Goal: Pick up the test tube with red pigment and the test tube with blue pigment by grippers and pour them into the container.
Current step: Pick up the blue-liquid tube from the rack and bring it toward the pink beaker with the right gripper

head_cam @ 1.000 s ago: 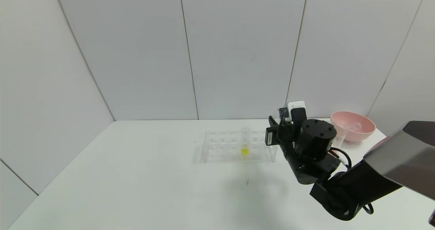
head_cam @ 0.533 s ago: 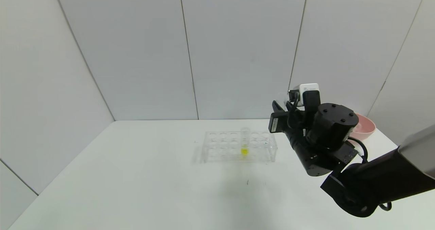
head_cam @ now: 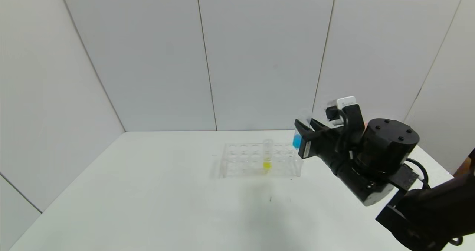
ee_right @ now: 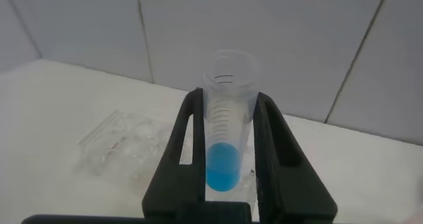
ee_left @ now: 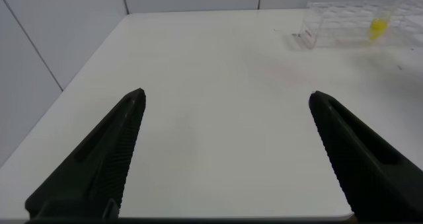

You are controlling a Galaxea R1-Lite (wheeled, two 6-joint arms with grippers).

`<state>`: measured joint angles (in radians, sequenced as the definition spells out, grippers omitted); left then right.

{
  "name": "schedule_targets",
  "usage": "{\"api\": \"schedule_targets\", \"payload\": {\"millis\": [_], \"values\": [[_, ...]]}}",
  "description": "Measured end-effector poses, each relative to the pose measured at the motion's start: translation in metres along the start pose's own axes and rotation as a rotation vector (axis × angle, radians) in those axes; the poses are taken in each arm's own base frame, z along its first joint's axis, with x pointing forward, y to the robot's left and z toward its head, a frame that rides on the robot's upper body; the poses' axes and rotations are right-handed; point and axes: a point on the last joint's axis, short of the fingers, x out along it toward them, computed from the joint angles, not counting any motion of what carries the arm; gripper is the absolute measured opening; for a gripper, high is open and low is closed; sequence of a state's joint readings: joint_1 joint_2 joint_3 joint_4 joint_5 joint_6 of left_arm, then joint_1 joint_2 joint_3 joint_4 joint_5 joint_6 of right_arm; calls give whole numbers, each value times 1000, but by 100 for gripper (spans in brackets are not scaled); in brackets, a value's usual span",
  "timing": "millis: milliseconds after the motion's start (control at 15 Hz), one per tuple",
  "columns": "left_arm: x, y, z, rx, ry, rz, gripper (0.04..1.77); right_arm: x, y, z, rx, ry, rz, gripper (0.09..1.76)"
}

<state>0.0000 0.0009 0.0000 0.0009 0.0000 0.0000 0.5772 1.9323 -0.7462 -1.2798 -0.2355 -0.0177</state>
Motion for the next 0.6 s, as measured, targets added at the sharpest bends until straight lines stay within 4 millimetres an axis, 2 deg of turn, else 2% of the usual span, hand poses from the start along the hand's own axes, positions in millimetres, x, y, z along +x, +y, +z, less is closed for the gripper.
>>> {"api": "schedule_targets", "payload": {"millis": [200, 400, 600], "values": [[0, 0, 0, 0, 0, 0, 176, -32, -32, 1, 3, 49, 221, 49], [0, 0, 0, 0, 0, 0, 176, -65, -86, 6, 6, 71, 345, 49], [0, 0, 0, 0, 0, 0, 176, -96, -145, 12, 0, 68, 389, 49]]}}
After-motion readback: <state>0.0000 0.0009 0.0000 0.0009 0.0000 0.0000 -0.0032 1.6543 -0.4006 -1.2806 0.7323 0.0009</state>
